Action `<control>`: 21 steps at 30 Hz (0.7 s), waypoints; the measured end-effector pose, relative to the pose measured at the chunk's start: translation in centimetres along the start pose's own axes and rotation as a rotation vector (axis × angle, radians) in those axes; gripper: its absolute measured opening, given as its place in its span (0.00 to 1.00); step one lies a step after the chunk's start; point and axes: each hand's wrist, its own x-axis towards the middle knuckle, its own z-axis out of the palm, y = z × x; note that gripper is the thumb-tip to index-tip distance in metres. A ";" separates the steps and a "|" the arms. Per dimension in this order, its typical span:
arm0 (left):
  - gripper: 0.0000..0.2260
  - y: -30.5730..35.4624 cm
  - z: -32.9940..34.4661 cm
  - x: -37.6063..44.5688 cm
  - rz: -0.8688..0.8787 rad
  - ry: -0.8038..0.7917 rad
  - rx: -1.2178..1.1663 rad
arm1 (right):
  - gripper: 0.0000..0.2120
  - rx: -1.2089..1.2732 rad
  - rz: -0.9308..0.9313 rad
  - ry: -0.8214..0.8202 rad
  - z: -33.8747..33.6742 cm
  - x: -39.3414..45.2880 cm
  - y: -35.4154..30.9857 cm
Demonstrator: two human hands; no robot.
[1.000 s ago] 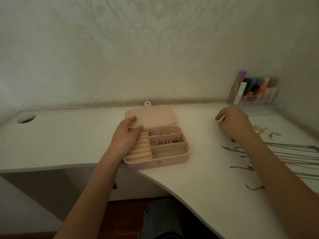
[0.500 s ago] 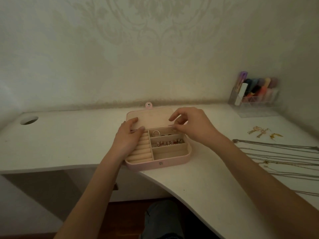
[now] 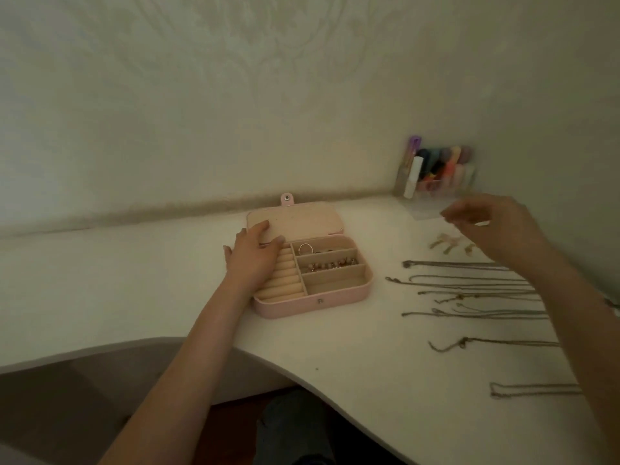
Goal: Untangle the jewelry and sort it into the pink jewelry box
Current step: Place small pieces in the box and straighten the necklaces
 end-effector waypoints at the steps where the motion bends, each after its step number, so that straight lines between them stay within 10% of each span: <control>1: 0.22 0.4 0.4 0.2 -0.005 -0.005 0.023 | 0.10 -0.049 0.041 0.050 -0.9 -0.5 1.5; 21: 0.19 2.9 2.0 -0.3 0.010 0.058 -0.098 | 0.02 -0.429 0.288 0.154 -3.3 -2.6 11.5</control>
